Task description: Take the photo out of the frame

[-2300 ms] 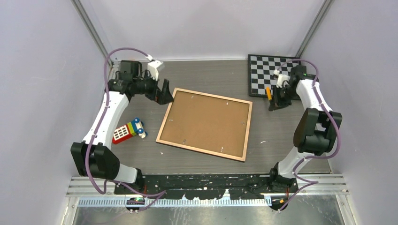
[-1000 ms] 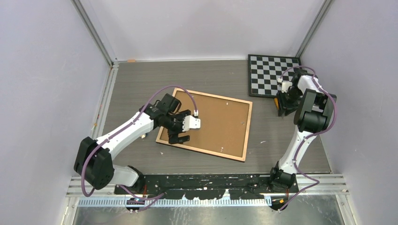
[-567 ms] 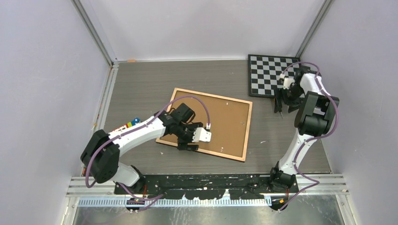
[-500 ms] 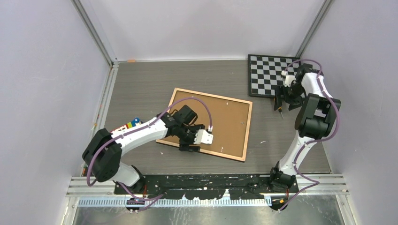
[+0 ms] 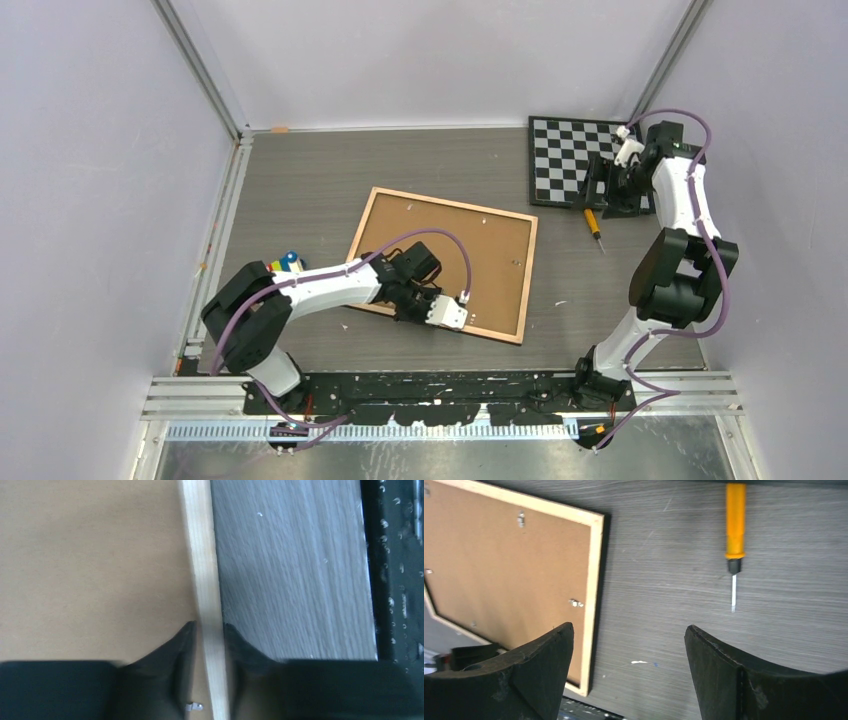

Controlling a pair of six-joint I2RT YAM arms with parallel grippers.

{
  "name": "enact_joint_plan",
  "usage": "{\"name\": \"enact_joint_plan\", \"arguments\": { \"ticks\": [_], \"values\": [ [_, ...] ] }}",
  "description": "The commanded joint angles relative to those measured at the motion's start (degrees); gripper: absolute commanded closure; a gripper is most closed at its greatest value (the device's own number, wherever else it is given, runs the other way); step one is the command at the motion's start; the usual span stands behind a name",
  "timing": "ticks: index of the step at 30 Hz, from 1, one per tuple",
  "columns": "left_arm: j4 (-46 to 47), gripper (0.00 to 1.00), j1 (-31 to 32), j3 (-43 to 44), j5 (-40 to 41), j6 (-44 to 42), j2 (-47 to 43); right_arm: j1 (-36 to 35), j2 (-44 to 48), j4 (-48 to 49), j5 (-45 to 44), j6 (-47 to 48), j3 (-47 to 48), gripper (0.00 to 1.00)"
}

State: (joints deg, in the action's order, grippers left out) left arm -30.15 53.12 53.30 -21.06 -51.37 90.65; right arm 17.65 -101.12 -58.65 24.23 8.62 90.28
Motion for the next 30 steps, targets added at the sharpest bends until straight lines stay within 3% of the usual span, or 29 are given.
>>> {"name": "enact_joint_plan", "arguments": {
  "ticks": [1,4,11,25,30],
  "values": [
    [3.91,0.87,-0.04,-0.73,3.05,0.0,1.57,-0.51,4.27,1.79,6.45,-7.12,-2.78,0.15],
    [6.29,0.92,-0.39,-0.48,5.42,2.56,2.87,-0.61,5.53,3.76,9.24,-11.49,-6.43,0.15],
    [4.74,1.0,-3.82,3.22,2.24,7.93,3.09,-0.62,6.35,6.6,16.86,-19.56,-13.62,0.15],
    [3.2,1.0,-8.91,8.81,-4.85,13.3,-2.08,-2.8,3.36,11.09,30.79,-23.64,-28.21,0.19],
    [4.68,1.0,-11.01,9.66,-7.6,15.78,-3.35,-4.82,1.66,11.02,31.62,-22.07,-31.0,0.21]
  ]
}}
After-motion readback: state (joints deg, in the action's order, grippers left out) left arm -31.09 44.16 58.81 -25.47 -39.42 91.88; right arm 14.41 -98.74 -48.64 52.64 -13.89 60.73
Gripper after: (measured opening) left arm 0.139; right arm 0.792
